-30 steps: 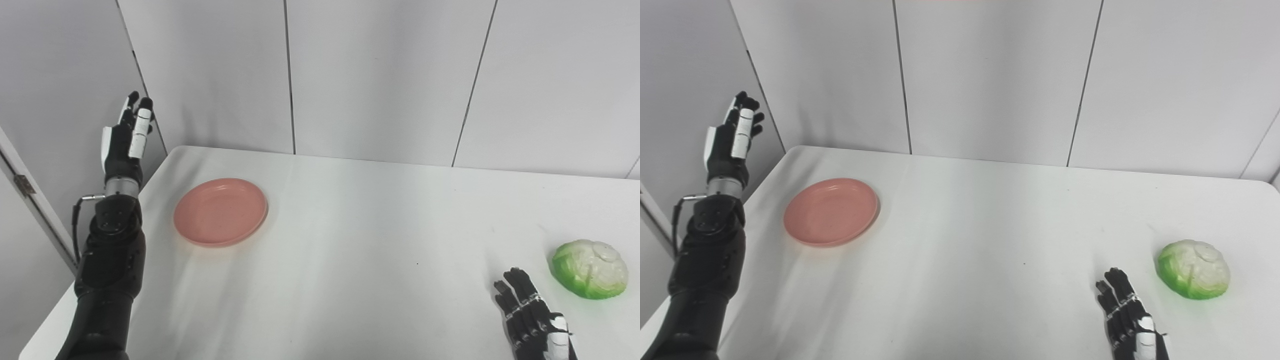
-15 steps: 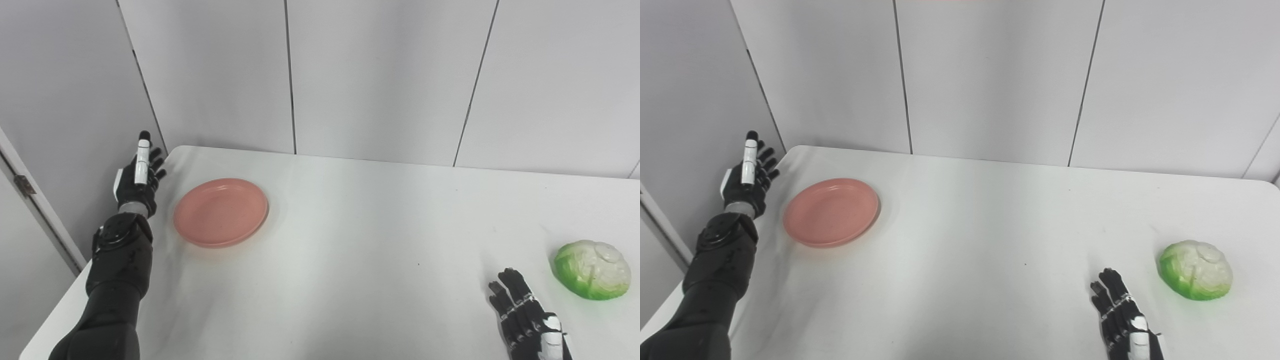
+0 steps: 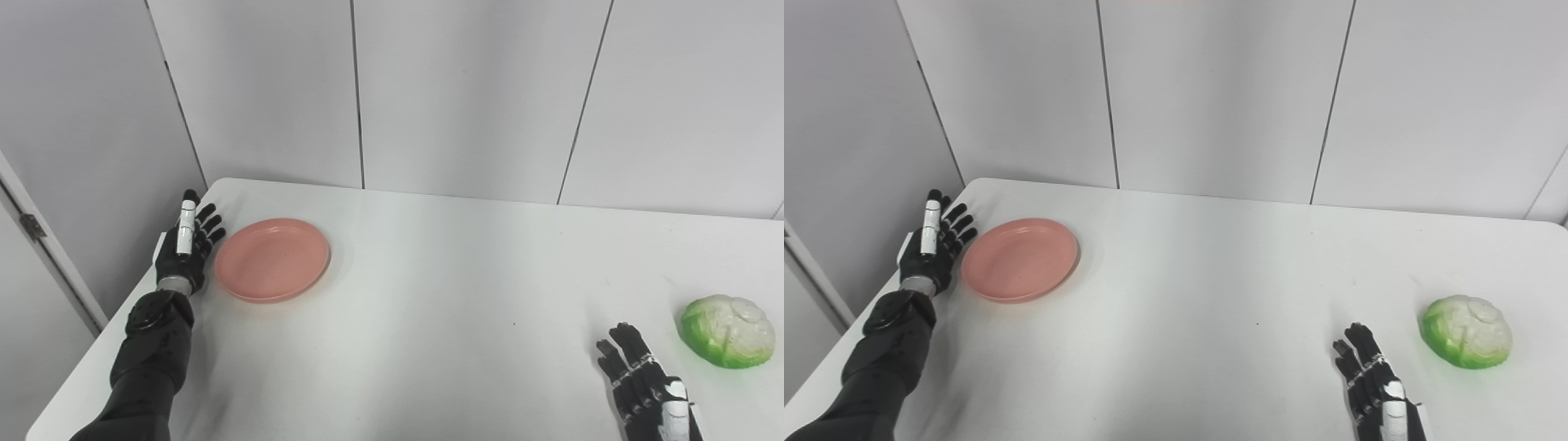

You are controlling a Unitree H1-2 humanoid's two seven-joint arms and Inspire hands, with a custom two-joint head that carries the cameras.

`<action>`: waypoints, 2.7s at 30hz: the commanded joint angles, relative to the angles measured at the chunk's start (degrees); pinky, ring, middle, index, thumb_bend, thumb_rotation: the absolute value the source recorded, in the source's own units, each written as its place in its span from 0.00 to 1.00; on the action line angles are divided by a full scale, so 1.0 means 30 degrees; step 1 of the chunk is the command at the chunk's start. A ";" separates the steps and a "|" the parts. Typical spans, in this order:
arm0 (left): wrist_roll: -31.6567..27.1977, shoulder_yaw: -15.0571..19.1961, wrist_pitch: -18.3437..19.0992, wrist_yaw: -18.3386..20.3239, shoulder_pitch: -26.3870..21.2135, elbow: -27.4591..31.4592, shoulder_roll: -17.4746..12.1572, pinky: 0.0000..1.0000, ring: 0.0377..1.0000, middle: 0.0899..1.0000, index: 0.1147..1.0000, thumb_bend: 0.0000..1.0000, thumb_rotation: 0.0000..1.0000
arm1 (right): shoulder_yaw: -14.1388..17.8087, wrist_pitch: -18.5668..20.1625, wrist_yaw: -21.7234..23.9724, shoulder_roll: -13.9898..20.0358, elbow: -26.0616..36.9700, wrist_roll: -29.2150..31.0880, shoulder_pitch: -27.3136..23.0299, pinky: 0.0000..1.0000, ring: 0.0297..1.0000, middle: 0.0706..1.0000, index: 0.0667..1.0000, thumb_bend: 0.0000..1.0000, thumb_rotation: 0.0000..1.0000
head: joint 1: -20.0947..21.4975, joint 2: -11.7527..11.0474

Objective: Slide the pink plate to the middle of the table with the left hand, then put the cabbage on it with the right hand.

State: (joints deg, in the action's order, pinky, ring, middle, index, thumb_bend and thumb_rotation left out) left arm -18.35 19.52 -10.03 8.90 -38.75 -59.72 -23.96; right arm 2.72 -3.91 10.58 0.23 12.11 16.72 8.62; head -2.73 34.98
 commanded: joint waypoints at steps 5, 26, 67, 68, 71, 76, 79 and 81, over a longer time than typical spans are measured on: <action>-0.0286 -0.0301 -0.0209 0.1377 -0.0013 -0.0854 0.0761 0.84 0.87 0.88 0.94 0.81 0.83 | -0.0260 0.0094 -0.0023 0.0083 0.0873 0.0011 0.1403 0.95 0.91 0.92 0.89 0.81 0.94 | 0.0030 0.0096; -0.0799 -0.1658 0.0919 0.2624 0.1782 0.4200 0.3450 0.74 0.84 0.83 0.94 0.85 0.80 | -0.0330 0.0214 -0.0025 0.0026 0.0661 0.0043 0.1254 0.94 0.90 0.91 0.89 0.81 0.94 | 0.0125 0.0136; -0.0766 -0.4396 0.7363 -0.1597 0.6374 1.5248 1.0879 0.89 0.97 0.96 0.97 0.87 0.89 | -0.2106 -0.0885 -0.2665 -0.1746 0.0451 -0.3342 0.0930 0.88 0.89 0.92 0.84 0.84 0.90 | 0.4391 0.0549; -0.0812 -0.4376 0.7340 -0.1565 0.6400 1.5225 1.0843 0.90 0.98 0.97 0.98 0.86 0.89 | -0.2180 -0.1000 -0.2892 -0.1878 0.0403 -0.3506 0.0925 0.88 0.90 0.93 0.84 0.83 0.89 | 0.4435 0.0543; -0.0929 -0.4232 0.7352 -0.1514 0.6430 1.5148 1.0711 0.91 0.98 0.97 0.98 0.86 0.89 | -0.2511 -0.1220 -0.3310 -0.1985 0.0304 -0.3758 0.0887 0.88 0.91 0.94 0.85 0.83 0.90 | 0.4923 0.0561; -0.1053 -0.3942 0.7463 -0.1465 0.6415 1.5066 1.0559 0.96 0.99 0.98 0.98 0.86 0.88 | -0.2997 -0.1407 -0.3650 -0.1909 0.0275 -0.3851 0.0858 0.91 0.94 0.98 0.92 0.81 0.90 | 0.5232 0.0492; -0.1020 -0.3979 0.7490 -0.1371 0.6466 1.5154 1.0420 0.96 0.99 0.98 0.99 0.85 0.89 | -0.3368 -0.2073 -0.4056 -0.1591 0.0286 -0.5439 0.0832 0.91 0.95 1.00 0.98 0.76 0.95 | 0.5218 0.0497; -0.0996 -0.3992 0.7443 -0.1260 0.6503 1.5167 1.0259 0.96 1.00 0.98 0.98 0.86 0.89 | -0.3492 -0.2866 -0.4903 -0.1368 0.0623 -0.8129 0.0804 0.89 0.96 1.00 0.99 0.74 0.98 | 0.5220 0.0502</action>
State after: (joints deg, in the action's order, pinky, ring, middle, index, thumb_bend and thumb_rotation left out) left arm -21.42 7.33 10.74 5.37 -19.96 -13.80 7.66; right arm -7.27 -7.84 -2.51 -2.38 12.12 -3.73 8.05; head 13.01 36.56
